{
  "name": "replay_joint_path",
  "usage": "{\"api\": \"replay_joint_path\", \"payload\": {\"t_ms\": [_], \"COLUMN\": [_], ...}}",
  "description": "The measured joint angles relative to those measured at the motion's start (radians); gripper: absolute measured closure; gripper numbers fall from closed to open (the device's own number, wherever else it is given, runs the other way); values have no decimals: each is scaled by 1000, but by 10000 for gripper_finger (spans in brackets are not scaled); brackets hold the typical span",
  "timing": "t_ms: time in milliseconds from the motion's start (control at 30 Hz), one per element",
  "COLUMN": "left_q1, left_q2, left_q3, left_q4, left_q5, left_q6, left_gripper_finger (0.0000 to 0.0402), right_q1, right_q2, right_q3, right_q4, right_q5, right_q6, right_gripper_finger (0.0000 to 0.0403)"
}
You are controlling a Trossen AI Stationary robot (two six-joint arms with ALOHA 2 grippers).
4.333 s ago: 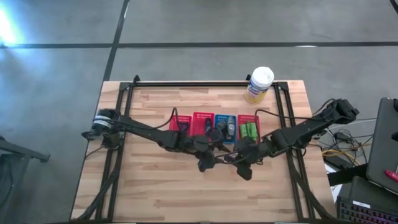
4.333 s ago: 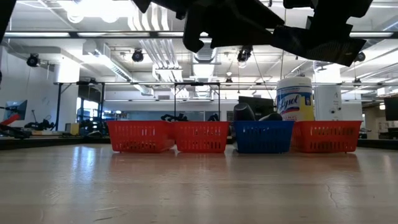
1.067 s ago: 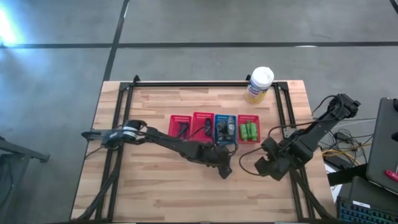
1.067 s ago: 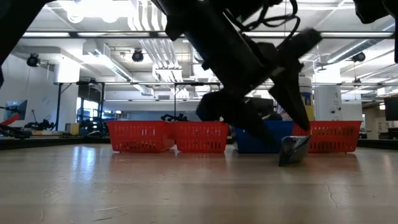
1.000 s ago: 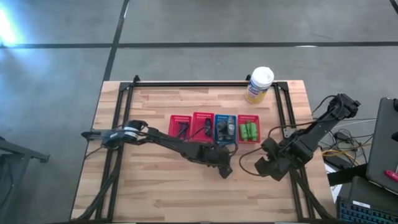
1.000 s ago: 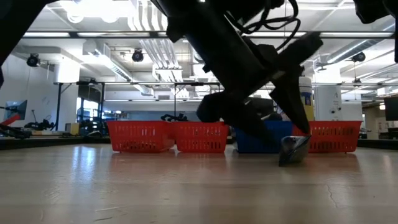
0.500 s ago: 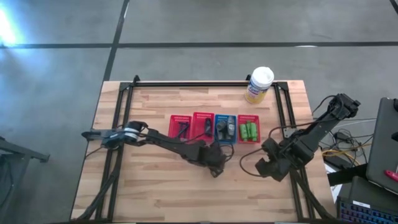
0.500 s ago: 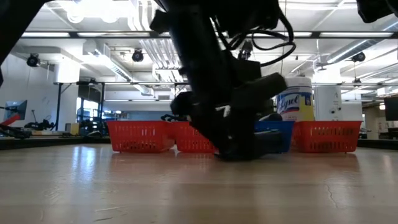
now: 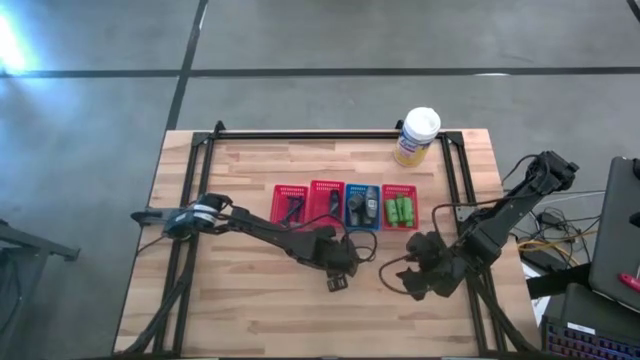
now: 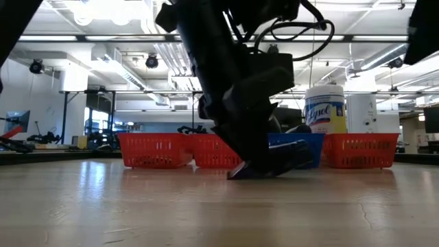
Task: Pick & Place Travel size toiletries
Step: Put the blue shave cream into the middle red bin
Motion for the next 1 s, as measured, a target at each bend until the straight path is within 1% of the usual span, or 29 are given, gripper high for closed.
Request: {"api": "replay_joint_path", "payload": {"t_ms": [100,200,267,433,533,600,700,767,900,1000], "left_q1": [-1,-1,-2,-6,-12,-16,-18,-18,-18,-18], "left_q2": [-3,-4,-4,-4,-4,-4,-4,-4,-8,-22], "left_q3": [-26,-36,-37,-39,-41,-41,-42,-42,-42,-44], "left_q4": [15,19,17,29,53,68,84,93,96,94], "left_q5": [18,22,22,18,16,18,26,30,28,30], "left_q6": [21,45,55,80,105,116,126,128,131,141], "left_gripper_finger": [250,250,250,250,253,261,287,311,356,373], "right_q1": [-10,-27,-39,-70,-76,-83,-90,-91,-89,-80], "right_q2": [64,155,210,309,346,360,364,359,336,317], "right_q3": [-6,-7,-6,-5,-7,-8,-9,-14,-23,-24], "right_q4": [93,162,173,184,261,305,316,316,313,317], "right_q5": [21,29,44,50,49,47,53,72,73,72], "right_q6": [-155,-368,-440,-472,-552,-597,-611,-608,-592,-567], "right_gripper_finger": [124,115,109,95,90,90,98,105,120,128]}}
